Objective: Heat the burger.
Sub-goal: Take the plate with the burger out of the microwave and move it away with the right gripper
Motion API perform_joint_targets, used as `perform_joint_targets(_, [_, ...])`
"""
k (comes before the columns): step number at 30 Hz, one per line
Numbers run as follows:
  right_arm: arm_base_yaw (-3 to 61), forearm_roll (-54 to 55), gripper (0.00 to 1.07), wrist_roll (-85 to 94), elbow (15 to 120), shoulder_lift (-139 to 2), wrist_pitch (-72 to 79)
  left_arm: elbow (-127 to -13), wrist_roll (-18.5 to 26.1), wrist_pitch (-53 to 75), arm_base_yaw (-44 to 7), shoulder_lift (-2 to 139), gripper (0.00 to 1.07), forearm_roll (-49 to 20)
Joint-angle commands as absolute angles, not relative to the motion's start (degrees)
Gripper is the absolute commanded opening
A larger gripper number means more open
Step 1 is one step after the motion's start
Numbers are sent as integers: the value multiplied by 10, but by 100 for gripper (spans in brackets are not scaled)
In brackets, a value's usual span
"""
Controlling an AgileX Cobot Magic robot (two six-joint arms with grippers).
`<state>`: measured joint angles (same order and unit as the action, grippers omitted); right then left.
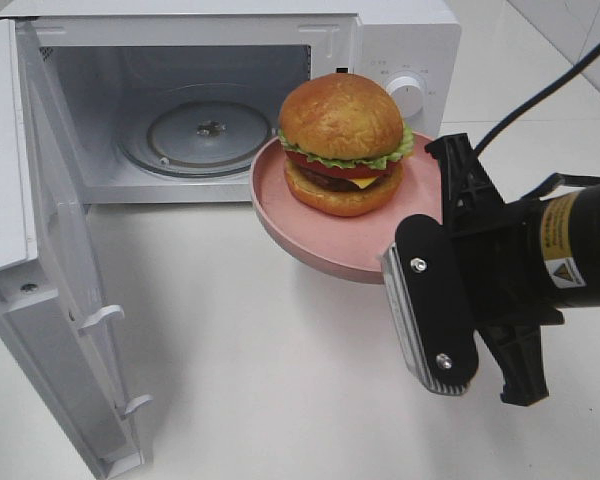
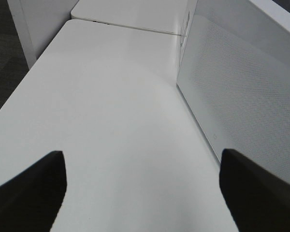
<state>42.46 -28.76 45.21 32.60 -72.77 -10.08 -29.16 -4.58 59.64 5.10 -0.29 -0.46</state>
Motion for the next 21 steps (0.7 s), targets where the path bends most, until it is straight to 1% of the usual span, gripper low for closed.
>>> perform_joint_targets(1, [421,-295,0,451,319,-698,-84,-290,-49,594,53,-13,82,-6])
perform_joint_targets(8, [421,-298,0,415,289,-647,-139,-290,-49,594,53,-13,82,-6])
perform_joint_targets(13, [421,-303,0,386,286,-635,-164,-290,-49,594,53,-13,82,-6])
perform_joint_targets(18, [421,-363,0,280,285,-627,-199,-290,-49,594,53,-13,82,-6])
perform_joint_targets(21, [421,-371,0,266,285,-627,-200,-290,-49,594,53,-13,82,-6])
